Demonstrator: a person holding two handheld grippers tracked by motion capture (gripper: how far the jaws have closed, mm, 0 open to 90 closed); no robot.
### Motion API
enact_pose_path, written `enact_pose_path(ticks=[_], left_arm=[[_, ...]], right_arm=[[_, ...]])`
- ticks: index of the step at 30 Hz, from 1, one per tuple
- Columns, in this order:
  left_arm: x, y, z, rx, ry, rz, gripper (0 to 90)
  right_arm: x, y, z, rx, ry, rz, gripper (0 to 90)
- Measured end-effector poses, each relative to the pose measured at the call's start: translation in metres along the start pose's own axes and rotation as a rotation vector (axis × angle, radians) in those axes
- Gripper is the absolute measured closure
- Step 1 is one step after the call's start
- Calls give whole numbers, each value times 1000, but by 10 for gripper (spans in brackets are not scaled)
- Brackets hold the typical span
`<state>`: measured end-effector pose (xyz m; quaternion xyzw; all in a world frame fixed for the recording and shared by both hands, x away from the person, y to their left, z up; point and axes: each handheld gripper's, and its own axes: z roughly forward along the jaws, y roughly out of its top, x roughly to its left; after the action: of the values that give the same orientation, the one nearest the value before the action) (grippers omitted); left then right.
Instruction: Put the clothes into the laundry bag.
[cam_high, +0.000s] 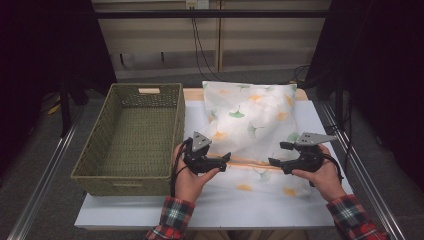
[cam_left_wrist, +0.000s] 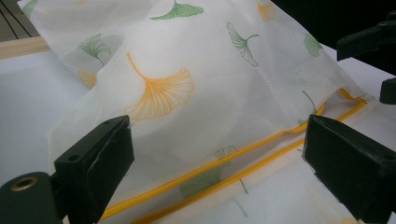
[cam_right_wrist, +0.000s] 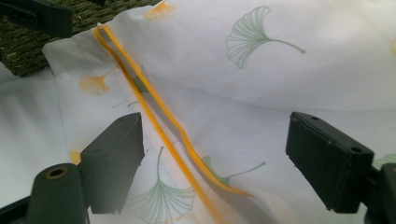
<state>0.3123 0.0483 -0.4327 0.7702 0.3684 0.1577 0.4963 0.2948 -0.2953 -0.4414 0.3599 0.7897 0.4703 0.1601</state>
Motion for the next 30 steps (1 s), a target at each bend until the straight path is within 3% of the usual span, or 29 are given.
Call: enact_pose_path(ticks=[3, 9, 14, 19, 23, 30], left_arm=[[2, 1, -4, 3, 0, 11, 79], [3, 3, -8, -18, -3, -14, 61], [3, 3, -9, -24, -6, -14, 44], [4, 2, -11, -14, -27, -1, 25], [5, 1, -11, -12, -39, -6, 19], [7, 1, -12, -16, -40, -14, 13]], right_arm=[[-3, -2, -8, -9, -13, 4, 172], [-7, -8, -22, -8, -50, -3, 146], [-10, -11, -30, -24, -43, 13, 112], [-11, -14, -40, -20, -43, -4, 76], [-14, -18, -44, -22, -48, 14, 76], [-17, -23, -43, -3, -59, 3, 76]])
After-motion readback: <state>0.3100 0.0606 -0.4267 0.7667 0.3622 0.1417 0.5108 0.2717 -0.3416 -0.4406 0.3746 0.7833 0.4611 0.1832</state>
